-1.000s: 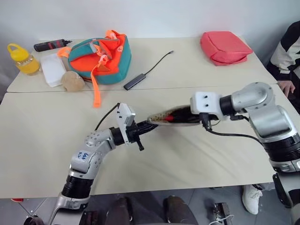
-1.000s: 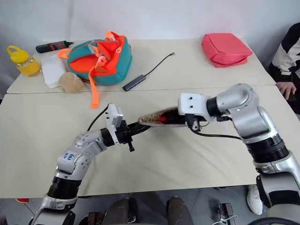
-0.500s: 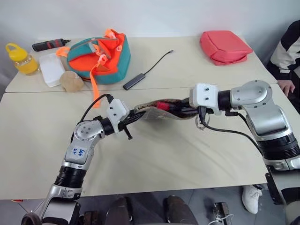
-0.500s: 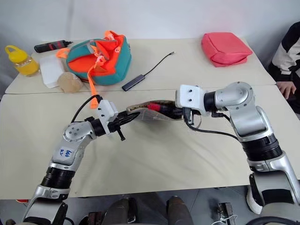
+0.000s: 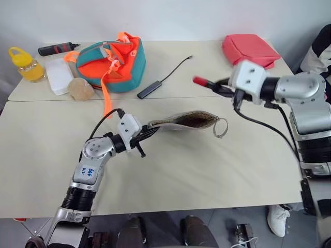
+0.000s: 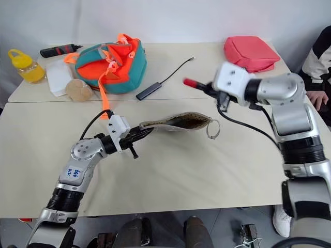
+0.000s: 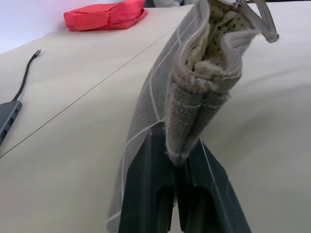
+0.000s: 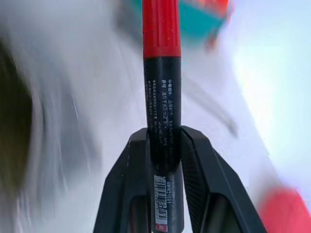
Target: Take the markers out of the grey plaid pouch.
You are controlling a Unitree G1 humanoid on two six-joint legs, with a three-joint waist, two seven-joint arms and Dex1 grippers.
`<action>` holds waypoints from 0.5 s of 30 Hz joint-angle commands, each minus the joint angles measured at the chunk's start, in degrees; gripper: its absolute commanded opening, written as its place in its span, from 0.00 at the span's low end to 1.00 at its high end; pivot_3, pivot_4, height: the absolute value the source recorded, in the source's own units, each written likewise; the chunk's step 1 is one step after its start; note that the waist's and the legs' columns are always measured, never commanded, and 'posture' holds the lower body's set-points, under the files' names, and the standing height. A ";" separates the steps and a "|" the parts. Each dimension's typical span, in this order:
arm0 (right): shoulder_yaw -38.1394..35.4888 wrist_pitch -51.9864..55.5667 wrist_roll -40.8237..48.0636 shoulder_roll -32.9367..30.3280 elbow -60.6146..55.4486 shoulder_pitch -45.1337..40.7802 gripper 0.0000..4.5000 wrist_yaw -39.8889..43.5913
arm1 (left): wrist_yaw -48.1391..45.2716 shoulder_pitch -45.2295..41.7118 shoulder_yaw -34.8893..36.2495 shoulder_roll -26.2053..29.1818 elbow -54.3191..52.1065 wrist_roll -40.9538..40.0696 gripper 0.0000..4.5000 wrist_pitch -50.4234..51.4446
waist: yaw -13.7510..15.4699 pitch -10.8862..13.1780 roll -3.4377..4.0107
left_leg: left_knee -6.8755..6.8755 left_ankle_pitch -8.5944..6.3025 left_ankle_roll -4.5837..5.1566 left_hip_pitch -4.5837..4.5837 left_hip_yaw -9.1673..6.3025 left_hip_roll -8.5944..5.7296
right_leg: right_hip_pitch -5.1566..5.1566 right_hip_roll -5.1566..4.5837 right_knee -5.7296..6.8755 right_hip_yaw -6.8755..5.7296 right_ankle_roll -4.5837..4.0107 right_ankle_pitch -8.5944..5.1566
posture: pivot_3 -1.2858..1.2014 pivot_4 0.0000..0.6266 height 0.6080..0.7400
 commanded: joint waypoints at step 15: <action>0.50 -7.40 -5.05 0.60 17.43 5.45 0.19 -4.37 | -0.95 1.36 0.30 -0.29 -3.75 -1.03 0.00 -0.85 | -1.60 0.02 0.03 | 0.06 0.01 -0.01 0.05 0.06 0.07 | 0.00 0.08 0.16 0.08 0.00 0.00 | 0.52 0.24 1.00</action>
